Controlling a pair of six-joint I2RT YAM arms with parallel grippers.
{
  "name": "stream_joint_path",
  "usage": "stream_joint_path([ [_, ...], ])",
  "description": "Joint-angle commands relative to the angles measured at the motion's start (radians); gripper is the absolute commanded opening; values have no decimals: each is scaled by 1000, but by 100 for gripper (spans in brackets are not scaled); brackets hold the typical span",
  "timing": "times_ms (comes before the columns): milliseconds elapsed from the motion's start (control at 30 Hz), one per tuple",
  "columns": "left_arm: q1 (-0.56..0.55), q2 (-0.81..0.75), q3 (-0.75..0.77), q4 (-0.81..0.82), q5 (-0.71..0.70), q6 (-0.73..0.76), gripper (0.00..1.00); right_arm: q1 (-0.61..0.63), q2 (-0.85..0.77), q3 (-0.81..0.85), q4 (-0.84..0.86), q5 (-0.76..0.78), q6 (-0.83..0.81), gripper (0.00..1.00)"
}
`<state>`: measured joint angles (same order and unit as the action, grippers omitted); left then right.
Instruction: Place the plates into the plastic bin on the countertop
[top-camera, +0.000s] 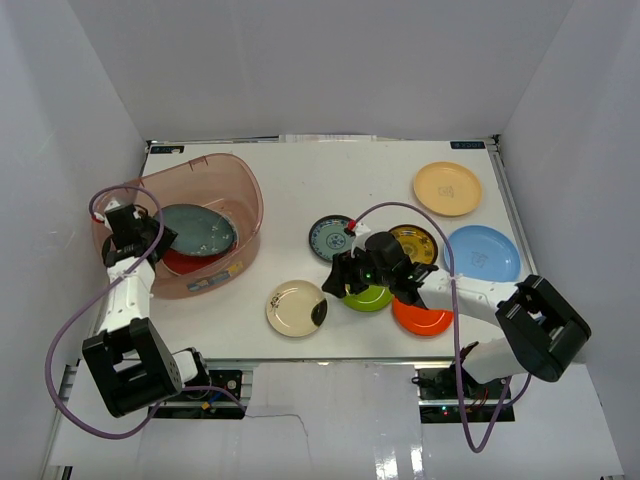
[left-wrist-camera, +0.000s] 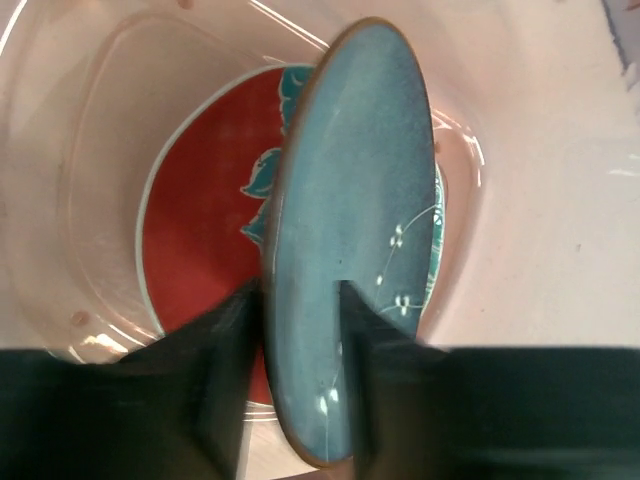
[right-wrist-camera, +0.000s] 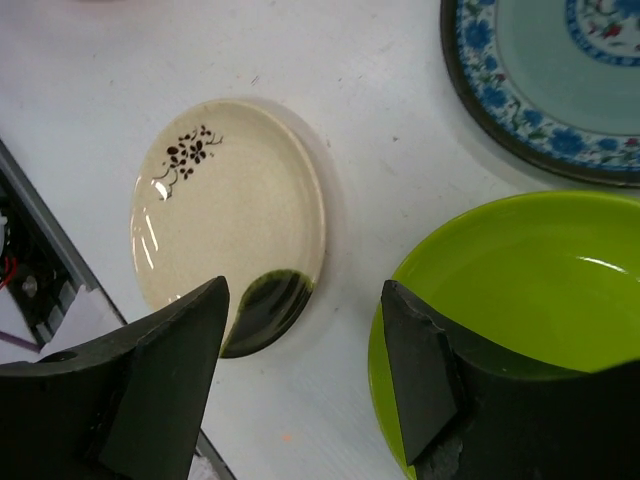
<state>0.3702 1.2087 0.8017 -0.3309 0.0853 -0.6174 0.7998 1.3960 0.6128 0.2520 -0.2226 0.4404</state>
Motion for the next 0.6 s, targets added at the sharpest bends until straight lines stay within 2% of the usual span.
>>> stream_joint_path([
  [0, -1, -38, -16, 56, 13, 16, 51, -2, -17, 77, -26, 109, -64, 68],
  [33, -2, -40, -19, 52, 21, 30, 65, -8, -23, 88, -48, 118, -74, 68],
  [100, -1, -51, -22, 23, 11, 34, 76, -39, -29, 119, -60, 126, -86, 66],
  [133, -2, -55, -22, 13, 2, 36, 87, -53, -32, 126, -69, 127, -86, 65],
  [233, -1, -77, -25, -22, -25, 39, 98, -112, -49, 154, -83, 134, -89, 63],
  [433, -4, -97, -30, -46, -120, 44, 98, -355, -86, 188, -86, 130, -62, 56],
  [567, -33, -77, -39, -46, -205, 65, 98, -567, -46, 218, -85, 265, -42, 49],
])
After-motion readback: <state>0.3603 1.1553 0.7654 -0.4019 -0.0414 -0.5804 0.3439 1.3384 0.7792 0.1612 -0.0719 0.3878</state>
